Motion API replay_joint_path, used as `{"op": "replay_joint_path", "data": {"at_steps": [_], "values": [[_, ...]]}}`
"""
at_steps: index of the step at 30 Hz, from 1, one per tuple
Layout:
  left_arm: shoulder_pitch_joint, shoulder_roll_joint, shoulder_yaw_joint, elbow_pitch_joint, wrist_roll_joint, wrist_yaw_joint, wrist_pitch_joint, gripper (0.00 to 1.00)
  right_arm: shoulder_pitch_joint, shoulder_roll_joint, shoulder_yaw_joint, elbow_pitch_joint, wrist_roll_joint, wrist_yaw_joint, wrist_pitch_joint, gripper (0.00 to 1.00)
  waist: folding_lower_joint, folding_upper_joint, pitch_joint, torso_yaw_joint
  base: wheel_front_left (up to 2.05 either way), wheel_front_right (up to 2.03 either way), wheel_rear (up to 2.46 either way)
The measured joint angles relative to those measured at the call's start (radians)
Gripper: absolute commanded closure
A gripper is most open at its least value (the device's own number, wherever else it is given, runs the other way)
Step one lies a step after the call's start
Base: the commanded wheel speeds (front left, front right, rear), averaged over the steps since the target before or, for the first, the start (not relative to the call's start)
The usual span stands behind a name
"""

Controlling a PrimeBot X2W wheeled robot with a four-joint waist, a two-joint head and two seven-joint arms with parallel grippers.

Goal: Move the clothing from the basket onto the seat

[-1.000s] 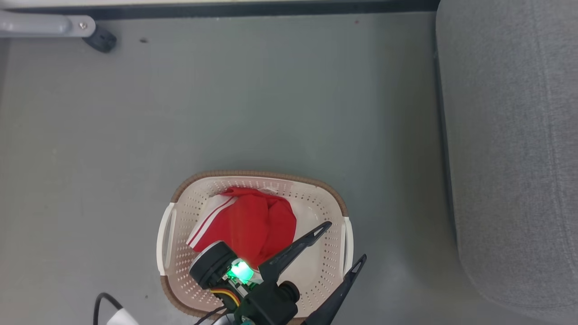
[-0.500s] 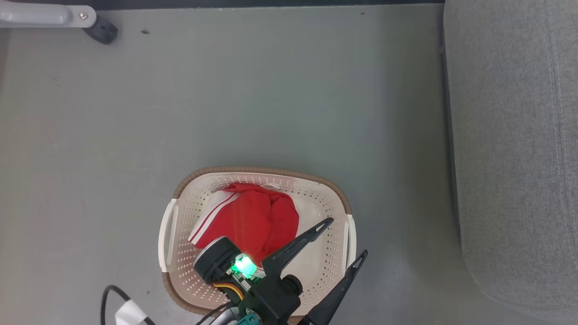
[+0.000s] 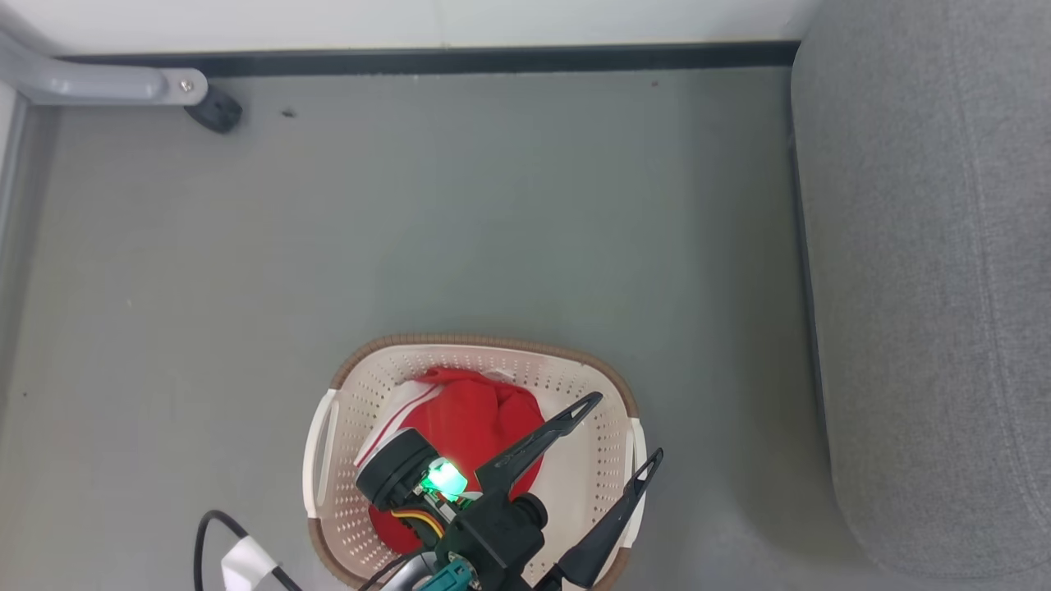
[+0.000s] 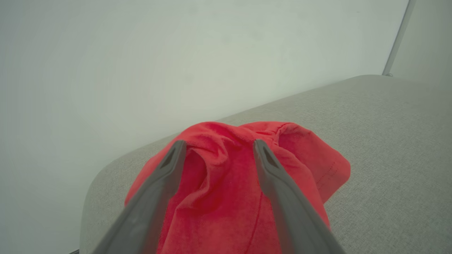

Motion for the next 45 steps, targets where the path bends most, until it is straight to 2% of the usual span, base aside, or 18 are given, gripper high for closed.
{"op": "replay_joint_path", "data": {"at_steps": [14, 20, 34, 35, 45], "values": [[0.018, -0.011, 0.022, 0.053, -0.015, 0.015, -0.036, 0.00, 0.095, 0.040, 0.016, 0.016, -0.030, 0.007, -0.008, 0.00, -0.0001, -0.0001, -0.125, 0.002, 0.00, 0.00, 0.00], [0.057, -0.010, 0.040, 0.071, -0.029, 0.036, -0.055, 0.00, 0.177, 0.105, 0.051, -0.026, -0.054, 0.021, -0.009, 0.00, -0.0001, -0.0001, -0.189, 0.002, 0.00, 0.00, 0.00], [0.166, 0.018, 0.141, 0.098, -0.054, 0.105, -0.080, 0.00, 0.368, 0.262, 0.169, -0.274, -0.132, 0.057, -0.009, 0.00, -0.0002, -0.0001, -0.328, 0.001, 0.00, 0.00, 0.00], [0.183, 0.021, 0.161, 0.101, -0.072, 0.110, -0.084, 0.00, 0.395, 0.281, 0.189, -0.312, -0.141, 0.069, -0.009, 0.00, -0.0002, -0.0002, -0.344, 0.001, 0.00, 0.00, 0.00], [0.247, 0.026, 0.249, 0.129, -0.078, 0.125, -0.097, 0.00, 0.537, 0.329, 0.246, -0.456, -0.183, 0.072, -0.009, 0.00, -0.0002, -0.0002, -0.408, 0.006, 0.00, 0.00, 0.00]]}}
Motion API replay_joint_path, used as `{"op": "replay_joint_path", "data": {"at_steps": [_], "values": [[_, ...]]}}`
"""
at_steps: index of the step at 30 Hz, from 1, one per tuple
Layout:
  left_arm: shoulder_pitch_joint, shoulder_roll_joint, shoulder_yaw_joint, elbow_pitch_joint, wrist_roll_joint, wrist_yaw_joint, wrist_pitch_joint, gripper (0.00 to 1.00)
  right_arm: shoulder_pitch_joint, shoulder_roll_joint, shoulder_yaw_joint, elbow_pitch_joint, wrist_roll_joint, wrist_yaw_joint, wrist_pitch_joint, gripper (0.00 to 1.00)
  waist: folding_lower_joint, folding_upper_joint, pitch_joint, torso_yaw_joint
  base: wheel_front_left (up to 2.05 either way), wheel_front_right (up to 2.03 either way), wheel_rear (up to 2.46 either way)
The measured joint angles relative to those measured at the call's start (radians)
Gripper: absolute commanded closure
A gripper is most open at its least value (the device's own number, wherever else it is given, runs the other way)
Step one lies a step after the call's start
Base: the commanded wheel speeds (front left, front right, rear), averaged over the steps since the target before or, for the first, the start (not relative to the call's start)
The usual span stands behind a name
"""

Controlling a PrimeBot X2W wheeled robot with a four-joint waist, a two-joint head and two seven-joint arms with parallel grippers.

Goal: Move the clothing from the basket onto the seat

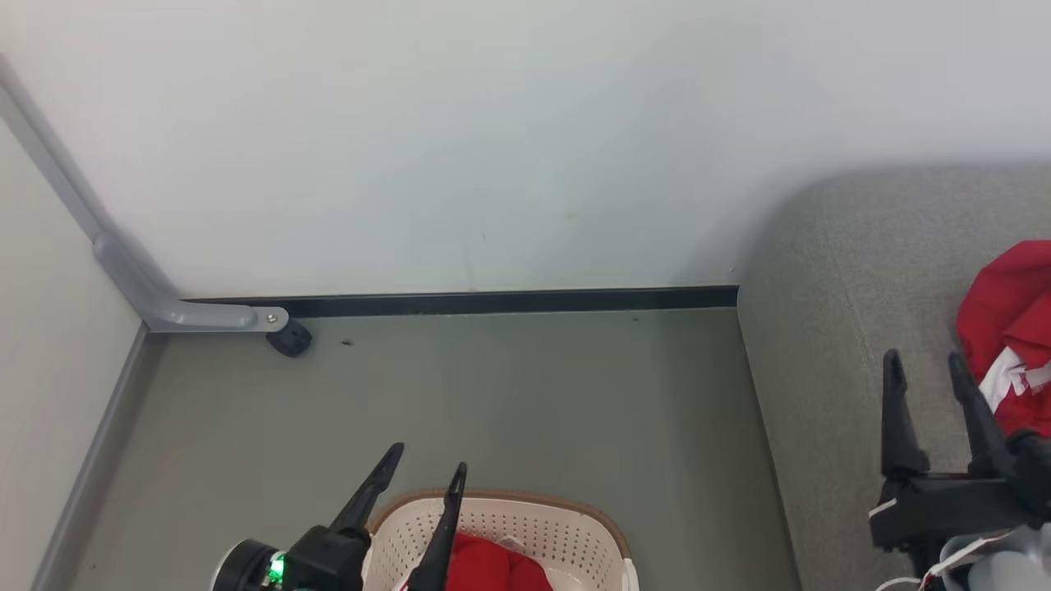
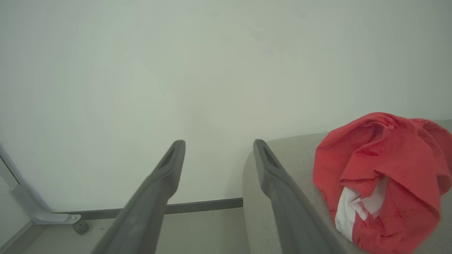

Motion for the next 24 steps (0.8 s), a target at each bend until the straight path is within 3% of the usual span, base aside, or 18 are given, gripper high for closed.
{"op": "replay_joint_path", "data": {"at_steps": [8, 24], "values": [[0.068, -0.002, 0.072, 0.035, -0.001, 0.007, -0.009, 0.00, 0.096, 0.054, 0.048, -0.046, -0.009, 0.005, 0.000, 0.00, 0.0001, 0.0000, -0.042, 0.008, 0.00, 0.00, 0.00], [0.171, -0.047, 0.199, 0.095, 0.018, 0.007, -0.015, 0.00, 0.268, 0.067, 0.072, -0.114, -0.045, -0.014, 0.000, 0.00, 0.0000, 0.0000, -0.110, 0.026, 0.00, 0.00, 0.00]]}}
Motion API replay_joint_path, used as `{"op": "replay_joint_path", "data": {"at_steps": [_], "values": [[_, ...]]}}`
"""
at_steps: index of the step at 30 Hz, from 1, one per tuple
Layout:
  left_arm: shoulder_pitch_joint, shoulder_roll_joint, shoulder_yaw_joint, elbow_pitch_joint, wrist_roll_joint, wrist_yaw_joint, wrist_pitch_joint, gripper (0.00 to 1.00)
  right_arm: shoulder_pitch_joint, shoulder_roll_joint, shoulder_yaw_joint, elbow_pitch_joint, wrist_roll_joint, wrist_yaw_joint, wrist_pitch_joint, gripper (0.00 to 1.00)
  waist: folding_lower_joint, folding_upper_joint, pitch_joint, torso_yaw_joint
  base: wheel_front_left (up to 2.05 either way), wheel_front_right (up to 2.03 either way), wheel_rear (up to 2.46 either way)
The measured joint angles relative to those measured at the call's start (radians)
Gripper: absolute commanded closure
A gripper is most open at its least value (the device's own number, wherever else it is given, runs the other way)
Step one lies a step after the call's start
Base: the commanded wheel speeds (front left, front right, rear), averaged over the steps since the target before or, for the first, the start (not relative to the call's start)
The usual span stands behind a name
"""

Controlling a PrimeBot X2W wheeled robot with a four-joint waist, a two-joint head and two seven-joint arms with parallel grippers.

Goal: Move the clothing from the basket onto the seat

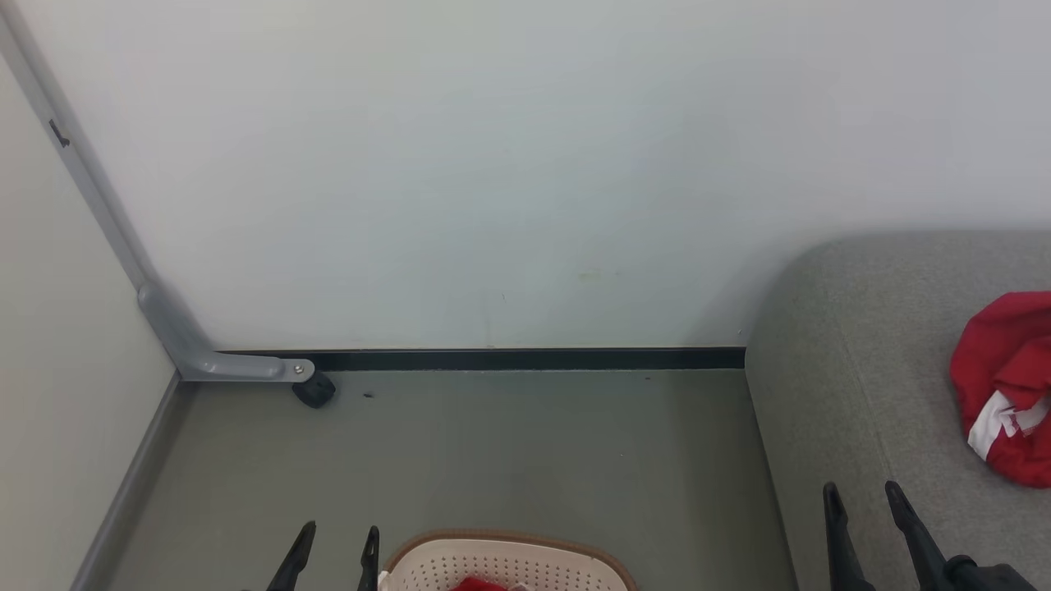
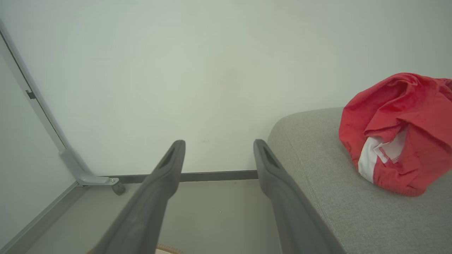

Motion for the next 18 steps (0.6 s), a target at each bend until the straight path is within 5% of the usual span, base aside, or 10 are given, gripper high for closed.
{"op": "replay_joint_path", "data": {"at_steps": [18], "values": [[0.015, -0.032, 0.033, 0.010, 0.039, 0.000, -0.001, 0.00, 0.036, -0.002, -0.011, -0.054, 0.000, -0.021, 0.000, 0.00, 0.0002, 0.0001, -0.013, 0.009, 0.00, 0.00, 0.00]]}}
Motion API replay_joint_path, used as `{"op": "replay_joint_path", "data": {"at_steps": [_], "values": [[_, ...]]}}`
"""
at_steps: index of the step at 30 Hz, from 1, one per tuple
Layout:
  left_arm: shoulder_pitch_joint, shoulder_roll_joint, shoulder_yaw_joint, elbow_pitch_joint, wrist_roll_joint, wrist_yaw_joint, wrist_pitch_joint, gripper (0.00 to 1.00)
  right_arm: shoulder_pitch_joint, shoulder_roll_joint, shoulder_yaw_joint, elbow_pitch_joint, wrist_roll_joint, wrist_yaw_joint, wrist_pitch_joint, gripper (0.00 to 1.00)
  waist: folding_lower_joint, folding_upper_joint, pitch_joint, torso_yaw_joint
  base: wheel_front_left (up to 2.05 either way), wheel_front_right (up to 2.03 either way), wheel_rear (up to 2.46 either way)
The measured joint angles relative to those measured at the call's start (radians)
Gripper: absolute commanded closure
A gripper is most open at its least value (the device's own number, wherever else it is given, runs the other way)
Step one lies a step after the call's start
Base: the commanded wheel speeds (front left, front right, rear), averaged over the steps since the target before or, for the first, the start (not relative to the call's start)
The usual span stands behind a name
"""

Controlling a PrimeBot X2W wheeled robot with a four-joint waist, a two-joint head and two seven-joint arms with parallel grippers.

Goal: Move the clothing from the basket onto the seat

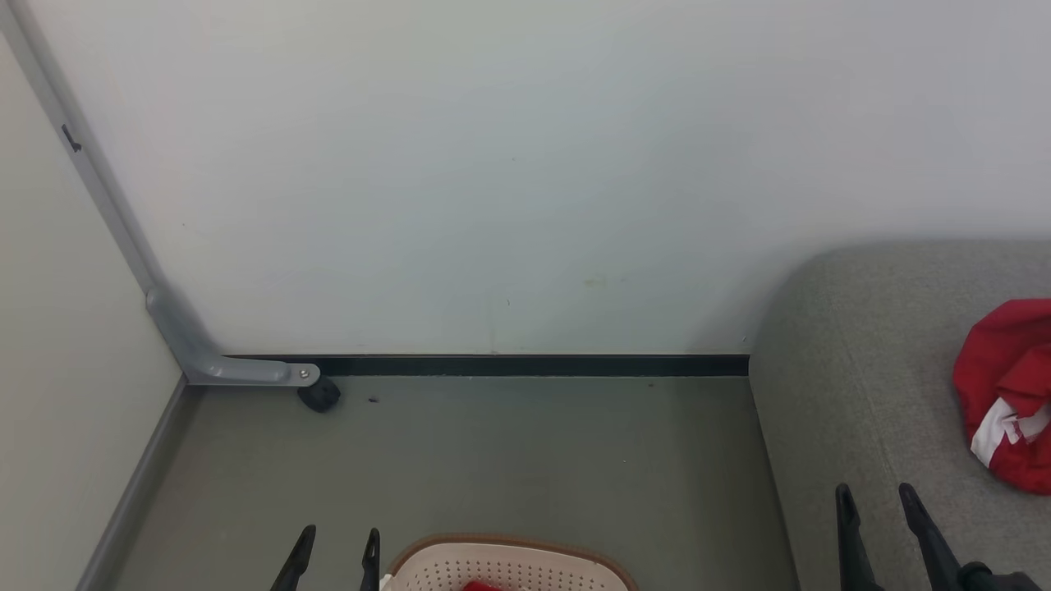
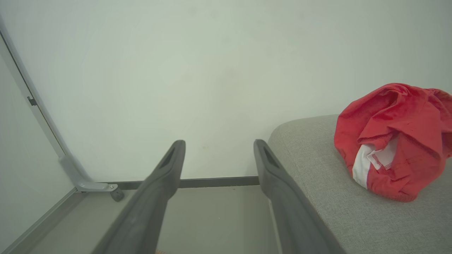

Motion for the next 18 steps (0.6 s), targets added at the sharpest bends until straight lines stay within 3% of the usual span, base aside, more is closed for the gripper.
{"op": "replay_joint_path", "data": {"at_steps": [18], "values": [[0.000, -0.020, 0.008, 0.008, 0.015, 0.000, 0.017, 0.00, 0.015, -0.002, -0.002, -0.029, 0.000, -0.001, 0.002, 0.00, 0.0000, 0.0000, 0.002, 0.008, 0.00, 0.00, 0.00]]}}
